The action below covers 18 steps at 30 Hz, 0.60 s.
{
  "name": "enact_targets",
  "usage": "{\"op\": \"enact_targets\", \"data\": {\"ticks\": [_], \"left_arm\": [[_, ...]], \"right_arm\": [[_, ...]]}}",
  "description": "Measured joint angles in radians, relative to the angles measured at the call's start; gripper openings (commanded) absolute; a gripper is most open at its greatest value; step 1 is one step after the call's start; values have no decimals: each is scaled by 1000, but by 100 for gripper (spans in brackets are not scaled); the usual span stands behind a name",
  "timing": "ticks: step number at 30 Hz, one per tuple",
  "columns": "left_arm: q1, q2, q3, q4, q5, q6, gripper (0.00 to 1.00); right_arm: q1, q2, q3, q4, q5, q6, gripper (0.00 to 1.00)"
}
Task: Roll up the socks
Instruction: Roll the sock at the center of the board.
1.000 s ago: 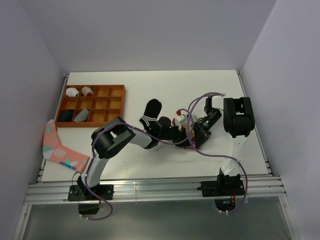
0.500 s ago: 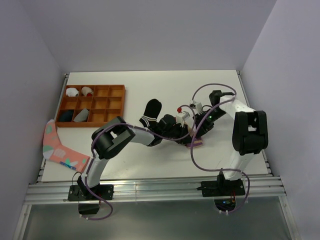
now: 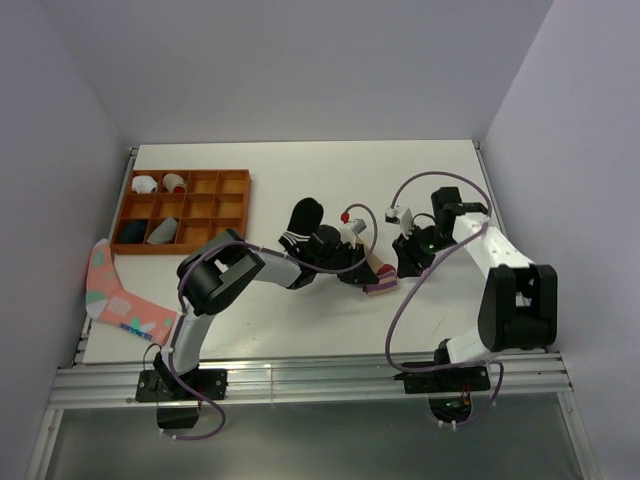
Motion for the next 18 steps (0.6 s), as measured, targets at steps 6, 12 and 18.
{"op": "enact_targets", "data": {"ticks": [6,12,18], "left_arm": [[49,33,32,-38,119,-51,0],[88,56,55,-90,235,-69,0],[109,62,78,-183,317,-56,0]], "right_arm": [[0,-213,-148,88,-16,-167,66],[8,-334,-244,121,-57,-322,68],[90,-375,-359,201,-44,-399,69]]}}
